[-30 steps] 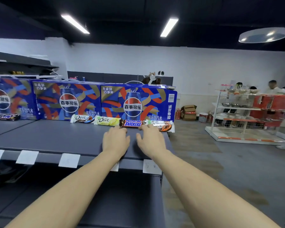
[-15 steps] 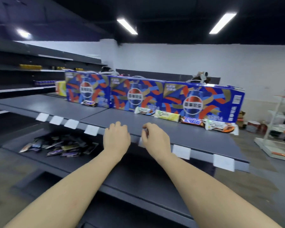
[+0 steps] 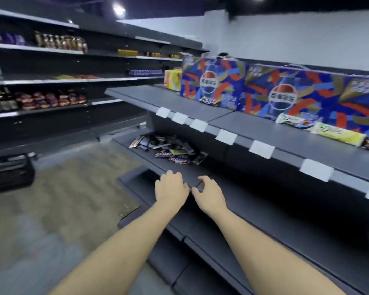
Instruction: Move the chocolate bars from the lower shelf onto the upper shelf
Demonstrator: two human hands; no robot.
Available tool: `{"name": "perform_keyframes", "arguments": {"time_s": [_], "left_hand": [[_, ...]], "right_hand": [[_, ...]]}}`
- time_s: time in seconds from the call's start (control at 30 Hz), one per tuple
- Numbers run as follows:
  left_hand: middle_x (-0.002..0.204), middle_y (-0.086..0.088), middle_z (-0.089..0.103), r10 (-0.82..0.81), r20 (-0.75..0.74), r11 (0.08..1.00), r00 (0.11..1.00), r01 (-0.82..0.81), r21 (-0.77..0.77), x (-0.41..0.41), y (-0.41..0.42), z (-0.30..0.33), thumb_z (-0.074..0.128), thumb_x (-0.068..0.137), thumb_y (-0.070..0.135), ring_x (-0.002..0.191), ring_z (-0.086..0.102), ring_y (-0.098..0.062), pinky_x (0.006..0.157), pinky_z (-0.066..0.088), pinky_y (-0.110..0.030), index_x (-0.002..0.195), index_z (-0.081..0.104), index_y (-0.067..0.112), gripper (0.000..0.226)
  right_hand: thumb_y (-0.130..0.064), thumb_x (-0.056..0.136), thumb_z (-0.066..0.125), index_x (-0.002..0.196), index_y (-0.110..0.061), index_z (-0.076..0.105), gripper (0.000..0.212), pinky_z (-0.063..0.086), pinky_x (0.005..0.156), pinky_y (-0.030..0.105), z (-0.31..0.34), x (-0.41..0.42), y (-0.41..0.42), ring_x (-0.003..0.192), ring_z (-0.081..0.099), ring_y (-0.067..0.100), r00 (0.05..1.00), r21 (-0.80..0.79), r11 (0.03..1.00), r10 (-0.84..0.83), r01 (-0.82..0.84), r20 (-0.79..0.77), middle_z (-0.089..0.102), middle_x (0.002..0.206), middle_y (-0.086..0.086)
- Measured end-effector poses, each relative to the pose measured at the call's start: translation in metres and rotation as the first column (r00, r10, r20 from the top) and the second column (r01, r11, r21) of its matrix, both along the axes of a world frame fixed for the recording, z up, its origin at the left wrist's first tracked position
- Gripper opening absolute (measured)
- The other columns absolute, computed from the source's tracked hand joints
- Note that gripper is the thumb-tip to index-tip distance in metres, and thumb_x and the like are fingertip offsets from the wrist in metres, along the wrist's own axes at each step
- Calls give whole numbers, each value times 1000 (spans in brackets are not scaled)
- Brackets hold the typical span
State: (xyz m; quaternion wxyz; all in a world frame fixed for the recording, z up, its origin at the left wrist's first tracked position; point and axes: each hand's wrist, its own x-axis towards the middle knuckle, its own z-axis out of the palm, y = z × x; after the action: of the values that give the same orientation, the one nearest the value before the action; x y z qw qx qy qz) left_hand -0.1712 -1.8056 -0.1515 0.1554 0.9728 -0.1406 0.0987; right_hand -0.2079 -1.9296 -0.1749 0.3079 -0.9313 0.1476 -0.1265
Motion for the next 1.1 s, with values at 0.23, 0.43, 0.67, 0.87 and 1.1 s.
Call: {"name": "perform_keyframes", "arguments": {"time_s": [0.23,0.43,0.67,0.87,1.1], "left_hand": [[122,-5,54,76,-131,997,988,-76,9,35,41,-59,49,95,38,115,50,-25,92,44,-38,124,58,20,35],[123,-5,52,88,-229,996,969,-87,14,97,53,-94,49,95,35,116,48,-24,91,45,-37,125,56,20,34],[125,-3,51,103,-268,994,958,-106,2,187,54,-104,50,95,33,118,46,-24,89,45,-36,129,54,22,36],[122,-5,51,60,-293,997,954,-73,-35,252,45,-114,49,94,30,116,46,-26,89,45,-36,122,57,20,31],[126,-5,47,-96,-321,994,942,75,-78,336,36,-137,50,93,25,121,42,-26,90,46,-36,126,55,20,34]], "right_hand": [[-36,94,56,140,-24,42,49,46,86,30,-61,57,43,117,54,18,997,169,985,29,-15,-75,48,139,2],[-31,96,54,145,-19,35,54,46,95,35,-116,111,54,125,49,20,995,224,974,-2,24,-101,43,143,3],[-28,97,53,145,-18,36,52,44,96,35,-123,209,36,129,46,22,997,209,976,-44,57,-66,43,142,3],[-26,97,54,144,-17,38,51,46,97,37,-135,265,21,127,48,24,989,166,982,-71,92,-126,40,145,4],[-26,96,55,144,-16,39,52,49,92,36,-143,337,13,124,51,28,966,31,973,-225,231,-128,36,148,8]]}}
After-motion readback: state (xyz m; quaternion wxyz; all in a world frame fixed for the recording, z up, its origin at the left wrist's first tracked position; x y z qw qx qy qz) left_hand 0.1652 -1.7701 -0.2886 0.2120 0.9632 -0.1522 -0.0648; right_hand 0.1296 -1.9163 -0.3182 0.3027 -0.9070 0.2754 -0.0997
